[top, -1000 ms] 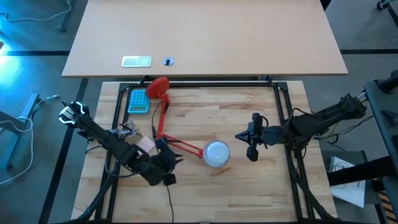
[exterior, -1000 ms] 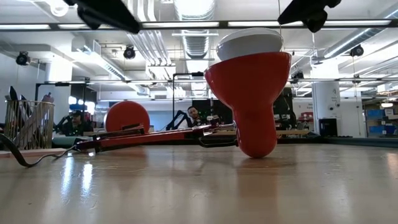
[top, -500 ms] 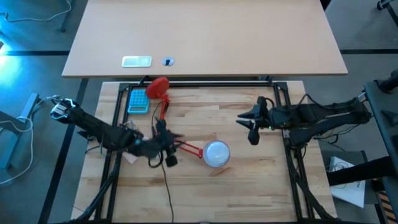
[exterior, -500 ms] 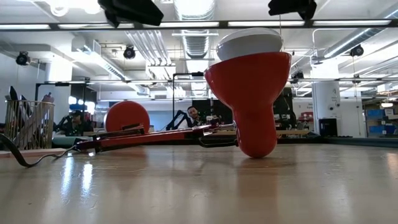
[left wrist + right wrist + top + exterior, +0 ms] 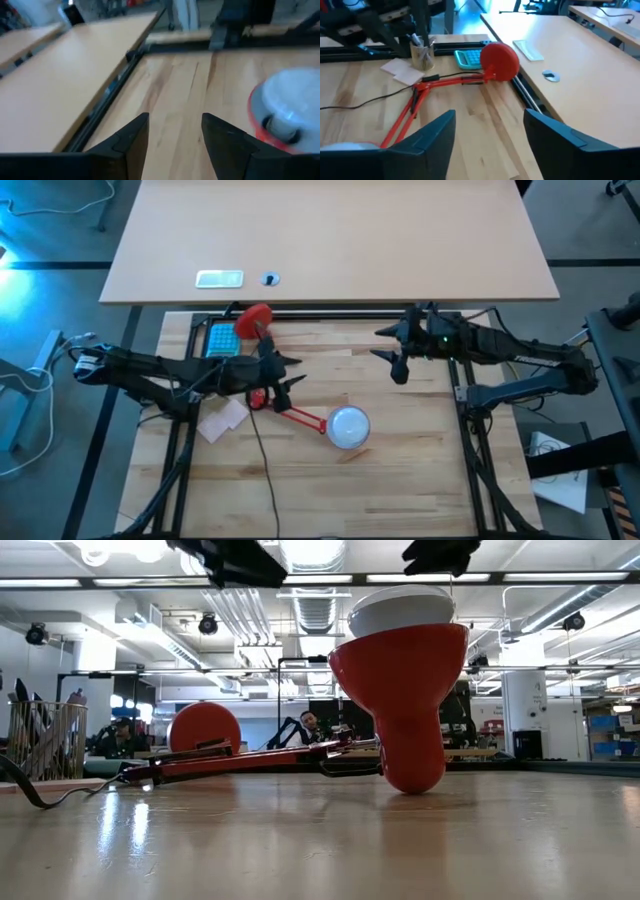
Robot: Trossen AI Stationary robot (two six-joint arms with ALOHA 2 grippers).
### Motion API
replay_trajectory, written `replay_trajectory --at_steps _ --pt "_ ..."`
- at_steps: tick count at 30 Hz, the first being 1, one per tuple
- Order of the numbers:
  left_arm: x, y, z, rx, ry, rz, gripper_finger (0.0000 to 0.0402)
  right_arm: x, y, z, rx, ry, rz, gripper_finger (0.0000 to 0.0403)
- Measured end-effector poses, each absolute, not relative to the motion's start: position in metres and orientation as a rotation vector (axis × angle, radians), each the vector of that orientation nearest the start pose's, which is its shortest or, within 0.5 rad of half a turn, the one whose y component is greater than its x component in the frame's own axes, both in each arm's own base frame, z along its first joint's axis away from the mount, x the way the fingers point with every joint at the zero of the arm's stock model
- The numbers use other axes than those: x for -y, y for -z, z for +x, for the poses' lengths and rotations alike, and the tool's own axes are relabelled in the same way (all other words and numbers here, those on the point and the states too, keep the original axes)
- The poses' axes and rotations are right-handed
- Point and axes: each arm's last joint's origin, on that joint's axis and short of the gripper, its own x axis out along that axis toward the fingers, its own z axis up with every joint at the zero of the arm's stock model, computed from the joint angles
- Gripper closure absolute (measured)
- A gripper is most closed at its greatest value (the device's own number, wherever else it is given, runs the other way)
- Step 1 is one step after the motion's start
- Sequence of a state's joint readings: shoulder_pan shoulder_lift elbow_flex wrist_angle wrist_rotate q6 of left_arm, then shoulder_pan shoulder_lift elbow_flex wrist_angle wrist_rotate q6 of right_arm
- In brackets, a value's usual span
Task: Screw lightbulb
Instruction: Remove the light bulb from the lamp
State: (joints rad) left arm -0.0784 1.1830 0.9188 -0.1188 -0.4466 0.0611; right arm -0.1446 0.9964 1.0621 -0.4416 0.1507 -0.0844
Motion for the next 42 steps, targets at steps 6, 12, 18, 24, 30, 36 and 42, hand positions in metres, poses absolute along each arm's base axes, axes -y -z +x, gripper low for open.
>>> replay_trajectory --at_steps 6,12,18,24,30,36,42 --pt "0.000 -0.334 0.250 -0.384 -0.378 0.079 0.0223 0.032 -0.381 0.209 -0.428 0.263 0.051 0.0156" --pt "-0.006 -0.367 0.241 -0.418 -0.334 -0.078 0.0223 0.023 -0.382 0.220 -0.540 0.300 0.308 0.0168" --pt "-0.013 -0.367 0.254 -0.444 -0.211 -0.270 0.0223 0.016 -0.369 0.237 -0.625 0.243 0.544 0.0164" --pt "-0.004 -0.362 0.279 -0.621 -0.067 -0.241 0.0223 -0.004 -0.340 0.234 -0.913 0.235 0.491 0.0172" --pt "0.011 -0.359 0.308 -0.861 -0.066 -0.050 0.0223 -0.030 -0.317 0.233 -1.094 0.141 0.297 0.0188" --pt "0.035 -0.367 0.331 -0.850 -0.033 -0.041 0.0223 -0.053 -0.320 0.229 -1.060 0.061 0.186 0.0190" --pt "0.052 -0.371 0.344 -0.840 -0.087 -0.160 0.0223 -0.067 -0.315 0.225 -1.061 0.015 0.147 0.0209"
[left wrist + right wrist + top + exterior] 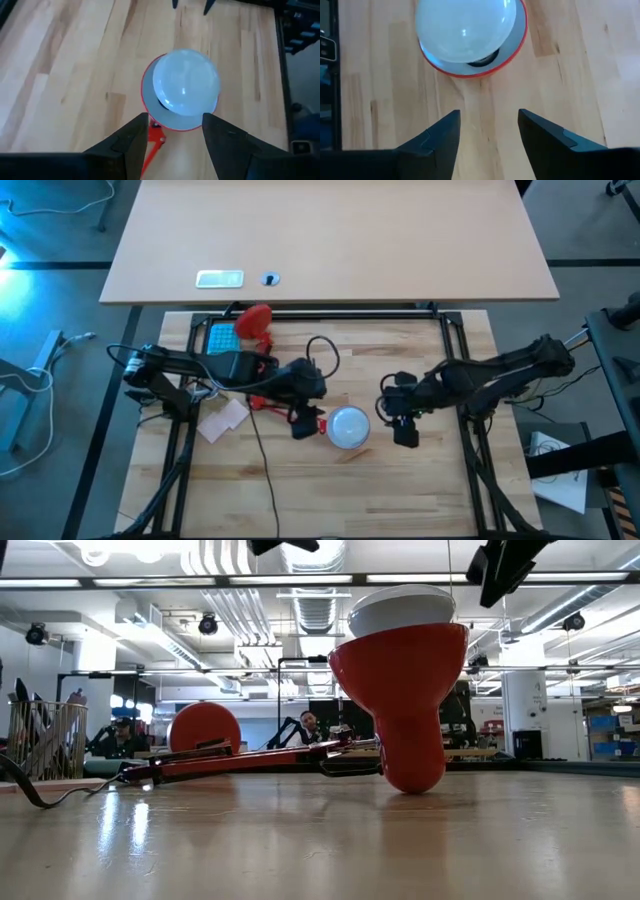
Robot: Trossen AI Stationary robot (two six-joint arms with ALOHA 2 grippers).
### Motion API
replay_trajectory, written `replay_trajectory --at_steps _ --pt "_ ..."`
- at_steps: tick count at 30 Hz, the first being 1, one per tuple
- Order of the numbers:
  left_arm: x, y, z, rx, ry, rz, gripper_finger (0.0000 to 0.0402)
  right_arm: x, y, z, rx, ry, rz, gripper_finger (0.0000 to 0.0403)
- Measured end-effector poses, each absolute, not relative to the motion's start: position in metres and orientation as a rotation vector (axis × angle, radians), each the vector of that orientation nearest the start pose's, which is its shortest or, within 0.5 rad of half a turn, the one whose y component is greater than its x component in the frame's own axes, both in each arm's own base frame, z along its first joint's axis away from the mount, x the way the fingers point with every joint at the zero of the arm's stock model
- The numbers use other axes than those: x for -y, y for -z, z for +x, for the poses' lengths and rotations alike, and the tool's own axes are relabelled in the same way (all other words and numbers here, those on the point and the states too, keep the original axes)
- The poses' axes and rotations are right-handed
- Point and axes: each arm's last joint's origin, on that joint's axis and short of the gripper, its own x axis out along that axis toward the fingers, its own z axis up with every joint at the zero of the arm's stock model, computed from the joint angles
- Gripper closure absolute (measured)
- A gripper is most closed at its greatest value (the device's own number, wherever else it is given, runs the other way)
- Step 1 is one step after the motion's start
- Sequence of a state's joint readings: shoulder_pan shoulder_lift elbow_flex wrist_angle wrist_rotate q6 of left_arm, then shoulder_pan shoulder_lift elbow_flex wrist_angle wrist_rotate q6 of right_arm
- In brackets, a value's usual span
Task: Screw lightbulb
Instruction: Remove the light bulb from the lamp
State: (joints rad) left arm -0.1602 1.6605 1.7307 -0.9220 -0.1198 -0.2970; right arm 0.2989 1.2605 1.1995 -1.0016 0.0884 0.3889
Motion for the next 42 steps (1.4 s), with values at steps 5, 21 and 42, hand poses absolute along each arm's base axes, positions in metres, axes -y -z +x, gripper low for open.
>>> replay_trajectory --at_steps 5,21,42 --pt "0.058 -0.379 0.341 -0.845 -0.122 -0.218 0.0223 -0.072 -0.304 0.231 -1.016 0.007 0.179 0.0250" --pt "0.079 -0.369 0.334 -0.891 -0.112 -0.084 0.0290 -0.093 -0.286 0.239 -1.010 0.080 0.385 0.0391" --pt "0.066 -0.322 0.332 -0.827 -0.007 -0.093 0.0324 -0.116 -0.274 0.245 -1.013 0.023 0.374 0.0402"
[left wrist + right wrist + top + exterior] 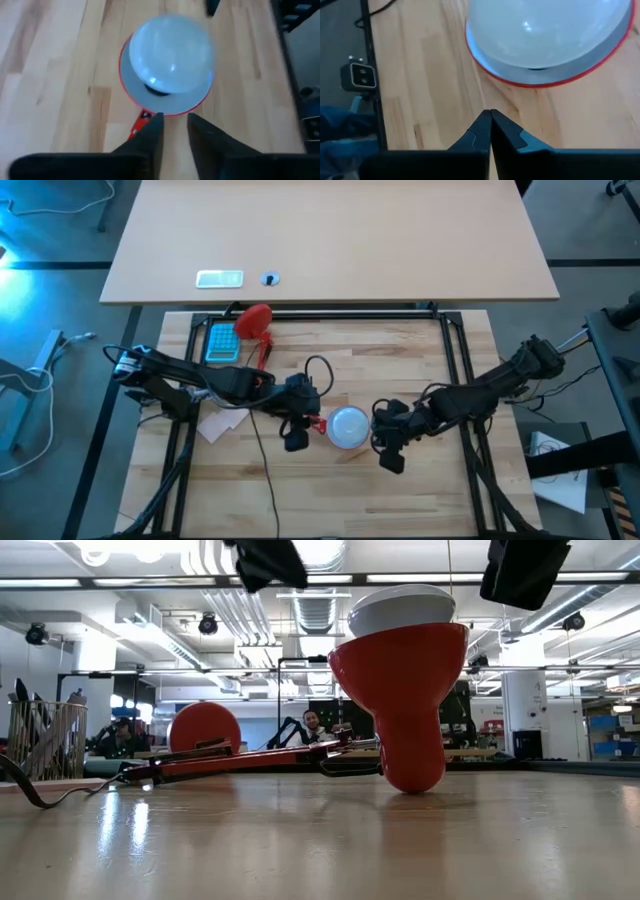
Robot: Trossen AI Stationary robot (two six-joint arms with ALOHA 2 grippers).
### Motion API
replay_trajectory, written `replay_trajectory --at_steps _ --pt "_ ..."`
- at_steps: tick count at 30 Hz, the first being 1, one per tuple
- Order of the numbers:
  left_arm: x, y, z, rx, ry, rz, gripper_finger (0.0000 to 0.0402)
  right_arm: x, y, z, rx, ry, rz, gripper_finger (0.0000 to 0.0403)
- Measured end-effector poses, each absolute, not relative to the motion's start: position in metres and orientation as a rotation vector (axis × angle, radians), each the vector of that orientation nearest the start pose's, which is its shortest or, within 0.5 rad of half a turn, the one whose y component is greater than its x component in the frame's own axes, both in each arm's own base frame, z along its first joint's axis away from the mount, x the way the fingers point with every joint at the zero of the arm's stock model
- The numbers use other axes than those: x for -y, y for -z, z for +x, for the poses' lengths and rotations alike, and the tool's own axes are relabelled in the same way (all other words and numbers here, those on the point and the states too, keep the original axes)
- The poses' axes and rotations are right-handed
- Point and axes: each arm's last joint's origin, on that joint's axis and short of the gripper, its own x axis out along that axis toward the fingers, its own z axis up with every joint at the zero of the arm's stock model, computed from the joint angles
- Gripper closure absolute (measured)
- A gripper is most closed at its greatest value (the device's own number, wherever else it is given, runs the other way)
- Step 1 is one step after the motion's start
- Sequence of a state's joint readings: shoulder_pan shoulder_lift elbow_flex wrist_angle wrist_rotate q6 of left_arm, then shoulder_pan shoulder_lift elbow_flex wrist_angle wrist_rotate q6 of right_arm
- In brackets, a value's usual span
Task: Screw lightbulb
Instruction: Remove the light bulb from the lamp
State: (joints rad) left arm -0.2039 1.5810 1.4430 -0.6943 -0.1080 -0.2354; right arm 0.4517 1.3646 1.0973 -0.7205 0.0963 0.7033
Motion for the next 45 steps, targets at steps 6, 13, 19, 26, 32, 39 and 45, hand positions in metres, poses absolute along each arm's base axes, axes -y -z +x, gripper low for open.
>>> replay_trajectory --at_steps 6,13,19,26,32,39,45 --pt "0.068 -0.296 0.331 -0.873 0.018 0.000 0.0395 -0.117 -0.285 0.249 -0.983 0.035 0.406 0.0403" --pt "0.067 -0.280 0.335 -0.820 0.068 0.109 0.0400 -0.117 -0.289 0.252 -0.962 0.022 0.337 0.0403" --pt "0.056 -0.271 0.347 -0.670 0.057 0.131 0.0400 -0.118 -0.279 0.259 -0.988 0.053 0.353 0.0403" --pt "0.039 -0.261 0.352 -0.693 -0.005 0.128 0.0400 -0.116 -0.277 0.262 -0.988 0.074 0.374 0.0403" --pt "0.043 -0.255 0.363 -0.734 0.033 0.141 0.0400 -0.112 -0.279 0.263 -0.982 0.081 0.378 0.0403" --pt "0.044 -0.256 0.374 -0.748 0.040 0.159 0.0400 -0.111 -0.279 0.263 -0.982 0.083 0.377 0.0403" --pt "0.047 -0.262 0.373 -0.771 0.047 0.167 0.0400 -0.103 -0.279 0.266 -0.979 0.111 0.402 0.0403"
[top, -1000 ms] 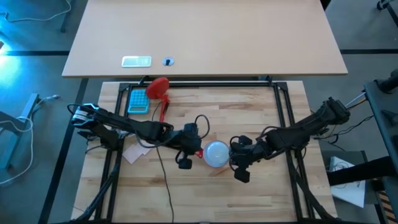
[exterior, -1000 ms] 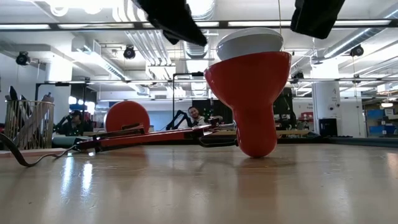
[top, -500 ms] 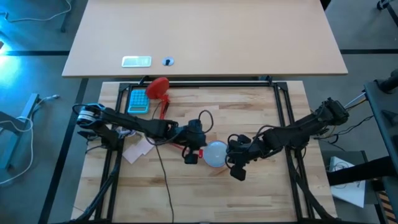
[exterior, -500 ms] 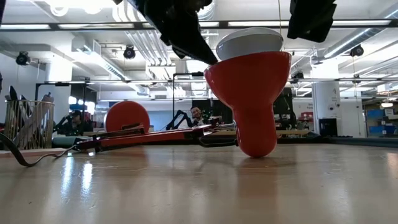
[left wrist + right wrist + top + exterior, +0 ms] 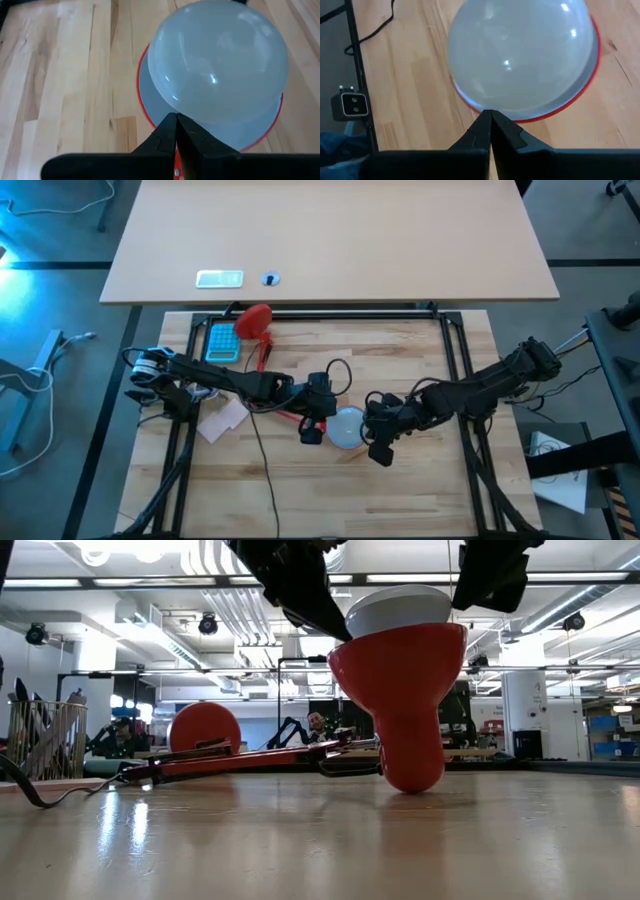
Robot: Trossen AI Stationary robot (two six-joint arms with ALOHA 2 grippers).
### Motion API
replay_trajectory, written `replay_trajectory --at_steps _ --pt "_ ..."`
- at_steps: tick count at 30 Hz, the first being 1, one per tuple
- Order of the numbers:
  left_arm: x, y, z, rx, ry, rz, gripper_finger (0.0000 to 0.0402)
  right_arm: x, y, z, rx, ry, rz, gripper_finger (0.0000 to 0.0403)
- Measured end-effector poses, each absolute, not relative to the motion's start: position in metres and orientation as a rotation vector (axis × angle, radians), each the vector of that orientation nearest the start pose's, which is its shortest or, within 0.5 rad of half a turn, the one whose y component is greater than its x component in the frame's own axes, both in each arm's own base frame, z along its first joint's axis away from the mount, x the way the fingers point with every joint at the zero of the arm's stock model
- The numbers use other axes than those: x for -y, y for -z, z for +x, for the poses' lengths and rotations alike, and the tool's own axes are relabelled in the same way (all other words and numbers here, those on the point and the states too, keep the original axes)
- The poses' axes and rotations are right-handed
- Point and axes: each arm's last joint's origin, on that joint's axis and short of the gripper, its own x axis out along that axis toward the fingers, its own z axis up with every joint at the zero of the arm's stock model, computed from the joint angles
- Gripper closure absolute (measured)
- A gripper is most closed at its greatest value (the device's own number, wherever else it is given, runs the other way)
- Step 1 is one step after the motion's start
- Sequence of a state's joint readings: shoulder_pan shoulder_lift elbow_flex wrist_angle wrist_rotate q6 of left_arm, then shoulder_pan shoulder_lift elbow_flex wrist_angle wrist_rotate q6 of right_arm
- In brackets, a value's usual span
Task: Screw lightbulb
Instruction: Remove the light bulb from the lamp
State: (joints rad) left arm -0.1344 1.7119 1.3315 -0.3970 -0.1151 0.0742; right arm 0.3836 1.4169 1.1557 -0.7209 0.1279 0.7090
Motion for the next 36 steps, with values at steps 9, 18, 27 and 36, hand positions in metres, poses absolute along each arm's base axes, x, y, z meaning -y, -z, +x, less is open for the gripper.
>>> replay_trajectory --at_steps 9,18,27,36 --pt "0.060 -0.261 0.367 -0.819 0.079 0.181 0.0400 -0.083 -0.278 0.269 -1.001 0.145 0.363 0.0403" --pt "0.065 -0.272 0.363 -0.890 0.073 0.149 0.0400 -0.072 -0.284 0.265 -1.062 0.203 0.352 0.0403" --pt "0.051 -0.269 0.367 -0.849 0.019 0.108 0.0400 -0.088 -0.294 0.270 -1.018 0.045 0.416 0.0403" --pt "0.053 -0.269 0.369 -0.827 0.017 0.089 0.0400 -0.089 -0.278 0.283 -1.077 0.078 0.420 0.0403"
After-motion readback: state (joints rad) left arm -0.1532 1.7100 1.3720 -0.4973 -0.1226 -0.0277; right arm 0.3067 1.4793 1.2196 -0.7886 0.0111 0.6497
